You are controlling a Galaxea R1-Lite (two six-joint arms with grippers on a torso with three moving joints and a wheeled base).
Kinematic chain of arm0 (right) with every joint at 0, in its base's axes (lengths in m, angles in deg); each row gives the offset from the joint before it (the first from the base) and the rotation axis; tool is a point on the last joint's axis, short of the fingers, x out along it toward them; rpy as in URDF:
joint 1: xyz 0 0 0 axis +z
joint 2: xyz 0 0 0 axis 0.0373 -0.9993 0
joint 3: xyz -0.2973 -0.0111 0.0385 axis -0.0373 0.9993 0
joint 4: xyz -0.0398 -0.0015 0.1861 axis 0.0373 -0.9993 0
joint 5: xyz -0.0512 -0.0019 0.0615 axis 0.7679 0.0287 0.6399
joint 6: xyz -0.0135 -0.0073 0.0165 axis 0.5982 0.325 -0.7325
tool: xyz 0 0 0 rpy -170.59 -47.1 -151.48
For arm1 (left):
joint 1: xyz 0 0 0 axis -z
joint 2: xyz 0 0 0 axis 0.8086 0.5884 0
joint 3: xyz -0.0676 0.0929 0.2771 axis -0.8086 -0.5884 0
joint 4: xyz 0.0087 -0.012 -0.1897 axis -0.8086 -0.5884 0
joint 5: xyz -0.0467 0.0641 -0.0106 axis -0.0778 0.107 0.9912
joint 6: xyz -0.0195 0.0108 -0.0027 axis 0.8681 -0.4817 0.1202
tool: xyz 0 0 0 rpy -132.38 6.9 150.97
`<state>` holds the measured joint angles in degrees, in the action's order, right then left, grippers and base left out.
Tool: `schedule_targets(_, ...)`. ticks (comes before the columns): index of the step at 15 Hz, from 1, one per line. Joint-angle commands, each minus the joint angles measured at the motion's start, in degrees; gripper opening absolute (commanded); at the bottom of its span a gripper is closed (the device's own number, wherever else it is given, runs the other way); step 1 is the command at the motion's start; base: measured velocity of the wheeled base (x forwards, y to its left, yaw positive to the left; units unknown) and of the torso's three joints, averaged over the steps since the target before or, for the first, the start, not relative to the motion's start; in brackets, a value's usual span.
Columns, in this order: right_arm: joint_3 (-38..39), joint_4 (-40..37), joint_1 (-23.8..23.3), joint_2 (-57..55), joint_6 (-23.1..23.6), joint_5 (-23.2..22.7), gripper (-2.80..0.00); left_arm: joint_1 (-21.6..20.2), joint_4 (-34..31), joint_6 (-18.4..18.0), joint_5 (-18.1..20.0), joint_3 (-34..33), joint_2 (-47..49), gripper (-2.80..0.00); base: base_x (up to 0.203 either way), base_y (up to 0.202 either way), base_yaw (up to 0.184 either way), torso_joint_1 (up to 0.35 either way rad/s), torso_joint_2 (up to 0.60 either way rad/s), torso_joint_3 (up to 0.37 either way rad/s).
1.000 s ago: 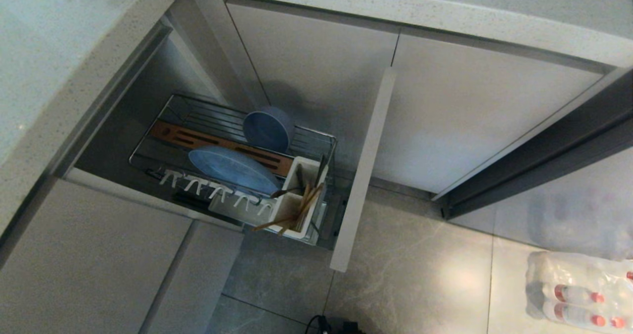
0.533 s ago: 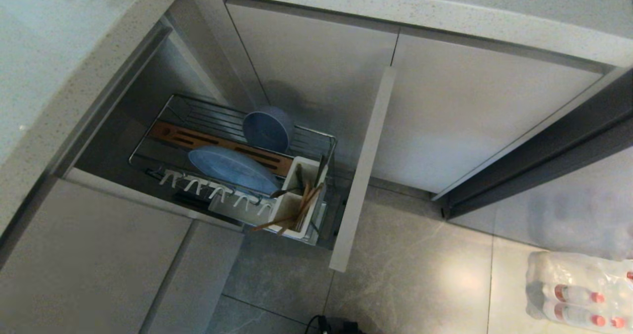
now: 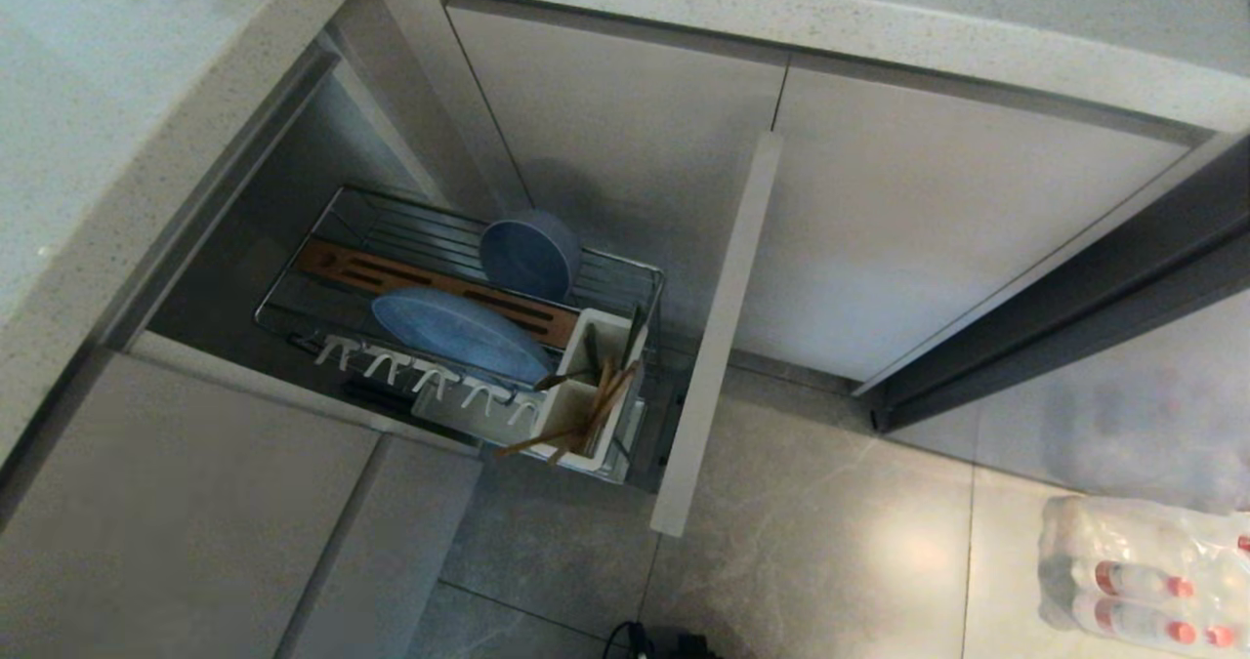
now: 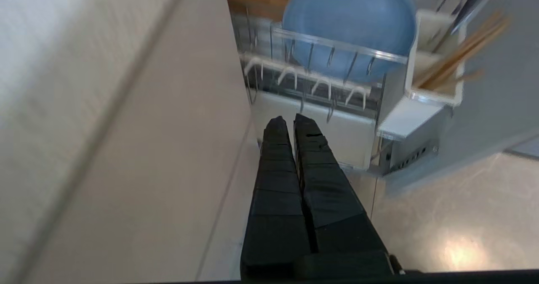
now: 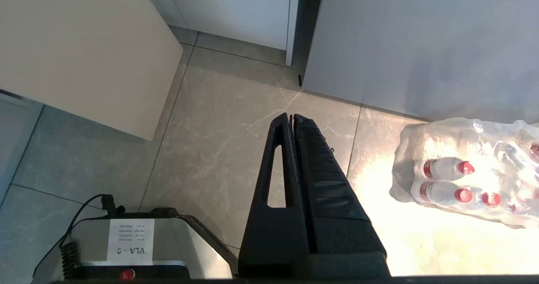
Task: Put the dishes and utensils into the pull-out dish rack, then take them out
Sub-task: Take the plate out of the cupboard
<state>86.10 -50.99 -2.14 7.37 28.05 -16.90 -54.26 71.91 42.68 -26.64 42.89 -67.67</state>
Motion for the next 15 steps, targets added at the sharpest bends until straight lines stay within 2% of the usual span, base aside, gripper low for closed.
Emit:
schedule_targets(1,0.00,0.01,0.00,0.00,0.00,0.00,-2.80,-0.02,-0.99,0.61,-0.03,-1.55,0.09,-2.80,0.000,0.000,0.000,0.000,0.00,0.000)
schedule_targets(5,0.00,0.01,0.00,-0.03,0.00,0.00,-2.80,-0.05,-8.57,1.75,1.54,-1.48,0.09,-2.80,0.000,0.000,0.000,0.000,0.00,0.000)
schedule_targets(15,0.00,0.01,0.00,-0.09,0.00,0.00,-2.80,-0.05,-7.89,1.66,1.64,-1.56,0.09,-2.80,0.000,0.000,0.000,0.000,0.00,0.000)
